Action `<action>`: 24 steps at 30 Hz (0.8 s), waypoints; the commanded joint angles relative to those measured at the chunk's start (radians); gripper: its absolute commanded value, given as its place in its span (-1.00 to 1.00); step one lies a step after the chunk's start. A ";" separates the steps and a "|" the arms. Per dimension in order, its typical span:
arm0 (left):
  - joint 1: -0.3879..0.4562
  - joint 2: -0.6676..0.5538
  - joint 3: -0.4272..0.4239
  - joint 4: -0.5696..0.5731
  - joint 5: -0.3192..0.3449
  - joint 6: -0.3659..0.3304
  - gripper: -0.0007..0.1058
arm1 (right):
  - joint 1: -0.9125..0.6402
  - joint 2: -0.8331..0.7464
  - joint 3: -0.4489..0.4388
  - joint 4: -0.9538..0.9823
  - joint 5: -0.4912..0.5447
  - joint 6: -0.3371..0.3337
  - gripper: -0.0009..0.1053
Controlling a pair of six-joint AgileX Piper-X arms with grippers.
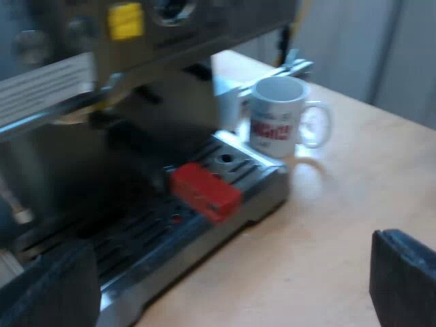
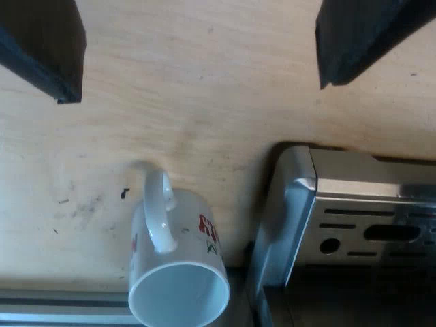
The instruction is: Place mug into machine
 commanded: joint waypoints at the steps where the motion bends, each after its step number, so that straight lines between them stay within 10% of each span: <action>1: -0.035 0.010 0.026 -0.054 0.049 0.000 0.53 | 0.006 0.006 -0.012 -0.038 -0.008 -0.019 0.36; 24: -0.092 0.014 0.276 -0.288 0.117 0.000 0.53 | 0.006 0.017 0.294 -0.414 -0.008 -0.019 0.36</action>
